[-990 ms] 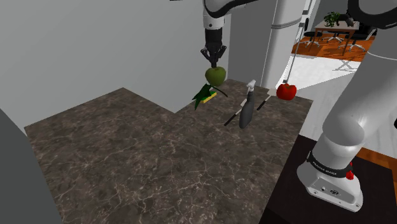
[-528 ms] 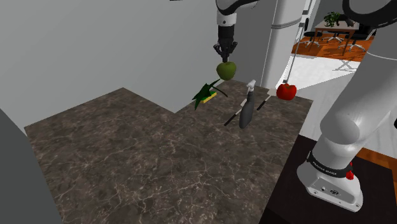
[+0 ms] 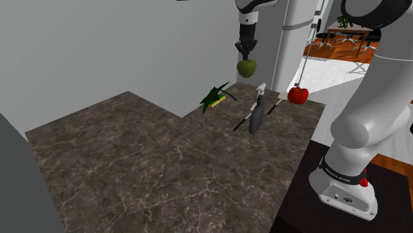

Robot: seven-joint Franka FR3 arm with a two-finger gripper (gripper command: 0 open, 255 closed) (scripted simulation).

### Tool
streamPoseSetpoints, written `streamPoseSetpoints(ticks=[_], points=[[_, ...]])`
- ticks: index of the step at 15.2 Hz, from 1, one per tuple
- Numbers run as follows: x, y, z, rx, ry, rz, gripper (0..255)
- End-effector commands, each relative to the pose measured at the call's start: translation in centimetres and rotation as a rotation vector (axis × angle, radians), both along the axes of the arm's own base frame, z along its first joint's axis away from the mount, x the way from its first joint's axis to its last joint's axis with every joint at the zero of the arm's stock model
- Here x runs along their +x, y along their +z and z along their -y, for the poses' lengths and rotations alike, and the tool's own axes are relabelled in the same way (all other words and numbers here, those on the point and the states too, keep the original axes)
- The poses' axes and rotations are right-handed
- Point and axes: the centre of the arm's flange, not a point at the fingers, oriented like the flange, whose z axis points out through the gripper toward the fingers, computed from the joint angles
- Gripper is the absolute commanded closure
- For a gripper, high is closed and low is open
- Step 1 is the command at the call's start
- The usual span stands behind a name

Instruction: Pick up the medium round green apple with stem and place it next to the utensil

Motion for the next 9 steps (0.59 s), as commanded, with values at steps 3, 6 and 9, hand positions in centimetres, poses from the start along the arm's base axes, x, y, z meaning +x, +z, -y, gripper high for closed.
streamPoseSetpoints(ticks=[3, 6, 9], points=[[-0.4, 0.1, 5.4, 0.000, 0.001, 0.000, 255], [-0.6, 0.2, 9.4, 0.000, 0.001, 0.000, 255], [-0.9, 0.2, 13.3, 0.000, 0.001, 0.000, 255]])
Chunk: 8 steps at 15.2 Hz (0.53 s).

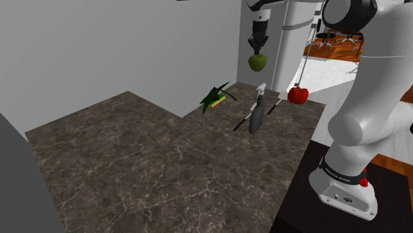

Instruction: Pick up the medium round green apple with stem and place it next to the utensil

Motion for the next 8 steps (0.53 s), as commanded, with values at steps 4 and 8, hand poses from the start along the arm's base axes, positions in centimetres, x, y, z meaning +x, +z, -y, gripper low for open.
streamPoseSetpoints(ticks=[4, 8], points=[[-0.3, -0.5, 4.6, -0.001, 0.001, 0.000, 255], [-0.3, -2.6, 4.6, -0.001, 0.001, 0.000, 255]])
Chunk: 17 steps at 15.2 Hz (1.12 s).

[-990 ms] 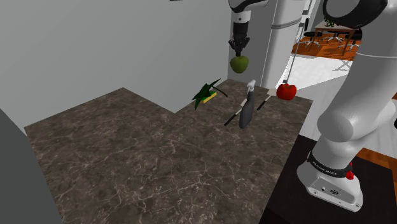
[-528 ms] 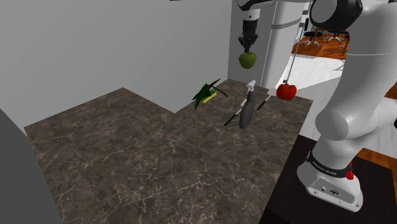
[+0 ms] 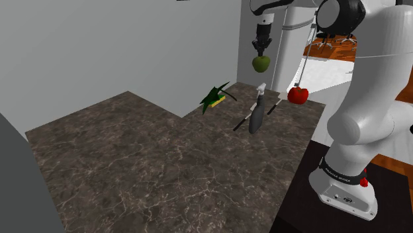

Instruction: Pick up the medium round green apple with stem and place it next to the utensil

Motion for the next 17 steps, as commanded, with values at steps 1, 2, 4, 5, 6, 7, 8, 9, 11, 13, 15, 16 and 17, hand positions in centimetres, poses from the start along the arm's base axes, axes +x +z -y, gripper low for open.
streamPoseSetpoints(ticks=[1, 2, 4, 5, 6, 7, 8, 9, 11, 13, 15, 16, 17], points=[[0.0, -1.1, 0.1, -0.001, 0.000, 0.001, 255], [0.0, -1.6, 0.1, -0.001, 0.000, 0.001, 255], [0.0, -2.7, 0.1, -0.001, 0.000, 0.001, 255], [0.0, -3.2, 0.1, -0.001, 0.000, 0.001, 255], [0.0, -3.7, 0.1, -0.001, 0.000, 0.001, 255], [0.0, -4.2, 0.1, -0.001, 0.000, 0.001, 255], [0.0, -4.8, 0.1, -0.001, 0.000, 0.001, 255], [0.0, -5.3, 0.1, -0.001, 0.000, 0.001, 255], [0.0, -6.4, 0.1, -0.001, 0.000, 0.001, 255], [0.0, -7.4, 0.1, -0.001, 0.000, 0.001, 255], [0.0, -8.5, 0.1, -0.001, 0.000, 0.001, 255], [0.0, -9.0, 0.1, -0.001, 0.000, 0.001, 255], [0.0, -9.5, 0.1, -0.001, 0.000, 0.001, 255]])
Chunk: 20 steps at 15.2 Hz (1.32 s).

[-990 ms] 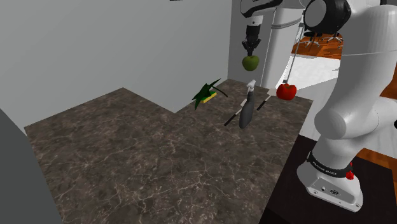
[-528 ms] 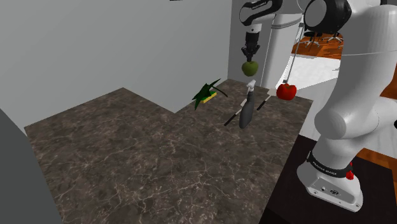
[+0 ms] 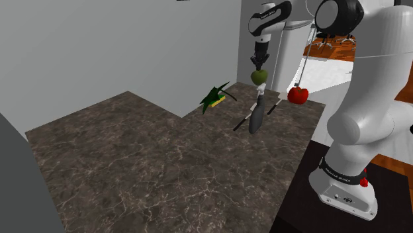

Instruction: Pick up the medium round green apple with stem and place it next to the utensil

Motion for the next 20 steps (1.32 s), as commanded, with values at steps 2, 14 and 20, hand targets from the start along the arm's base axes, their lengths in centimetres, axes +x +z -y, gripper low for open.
streamPoseSetpoints(ticks=[2, 14, 20], points=[[0.1, -1.6, 0.0, 0.000, 0.000, 0.001, 255], [0.1, -4.8, 0.0, 0.000, 0.000, 0.001, 255], [0.1, -4.8, 0.0, 0.000, 0.000, 0.001, 0]])
